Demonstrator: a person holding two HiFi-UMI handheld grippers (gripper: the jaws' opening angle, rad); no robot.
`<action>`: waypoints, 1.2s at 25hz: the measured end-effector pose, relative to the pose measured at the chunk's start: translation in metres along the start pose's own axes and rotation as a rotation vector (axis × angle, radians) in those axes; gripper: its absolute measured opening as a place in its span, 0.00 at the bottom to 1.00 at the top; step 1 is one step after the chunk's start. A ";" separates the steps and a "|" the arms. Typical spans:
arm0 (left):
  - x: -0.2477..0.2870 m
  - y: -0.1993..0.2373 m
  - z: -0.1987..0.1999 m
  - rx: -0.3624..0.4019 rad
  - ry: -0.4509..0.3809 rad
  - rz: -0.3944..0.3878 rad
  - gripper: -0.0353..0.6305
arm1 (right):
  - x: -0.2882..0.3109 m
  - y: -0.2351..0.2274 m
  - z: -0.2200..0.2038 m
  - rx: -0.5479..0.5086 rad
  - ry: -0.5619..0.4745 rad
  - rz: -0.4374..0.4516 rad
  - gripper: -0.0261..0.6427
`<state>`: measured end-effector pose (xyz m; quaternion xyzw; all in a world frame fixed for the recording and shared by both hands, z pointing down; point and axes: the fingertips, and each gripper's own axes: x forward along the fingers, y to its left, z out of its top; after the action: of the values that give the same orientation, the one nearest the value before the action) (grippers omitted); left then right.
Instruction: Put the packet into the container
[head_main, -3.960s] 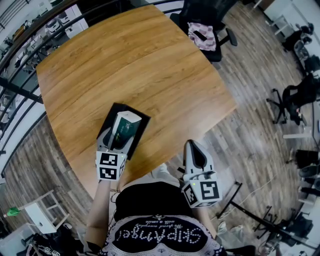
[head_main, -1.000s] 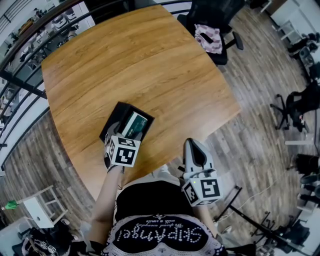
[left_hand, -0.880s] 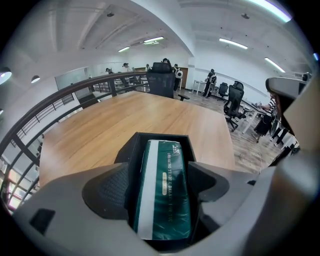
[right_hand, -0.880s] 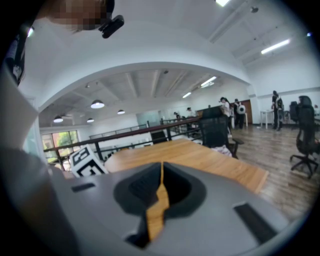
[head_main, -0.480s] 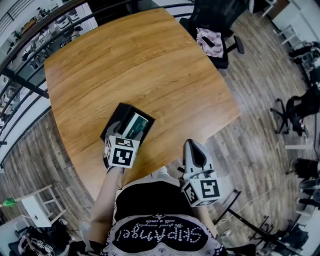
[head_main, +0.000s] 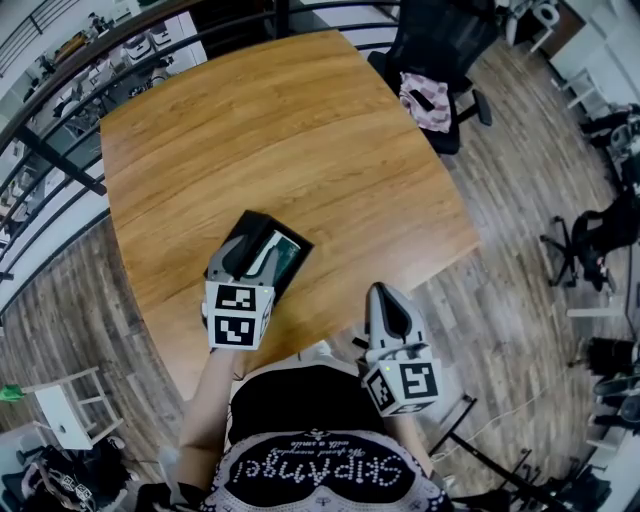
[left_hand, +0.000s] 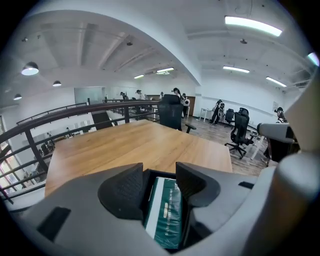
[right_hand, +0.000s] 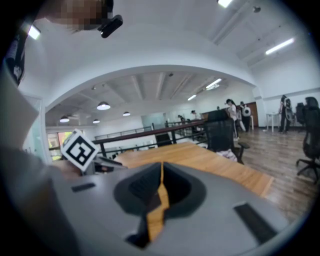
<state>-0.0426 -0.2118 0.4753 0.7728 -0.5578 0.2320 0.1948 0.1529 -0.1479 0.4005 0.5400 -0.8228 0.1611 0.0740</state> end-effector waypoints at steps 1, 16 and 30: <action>-0.004 0.000 0.006 -0.004 -0.024 0.004 0.39 | 0.000 0.000 0.001 -0.003 -0.002 0.004 0.09; -0.114 0.004 0.099 -0.018 -0.467 0.100 0.12 | 0.004 0.011 0.019 -0.046 -0.047 0.079 0.09; -0.231 0.036 0.092 -0.060 -0.717 0.253 0.09 | 0.020 0.043 0.037 -0.089 -0.096 0.190 0.09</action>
<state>-0.1263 -0.0960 0.2692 0.7239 -0.6880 -0.0472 -0.0204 0.1080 -0.1624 0.3637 0.4629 -0.8792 0.1047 0.0431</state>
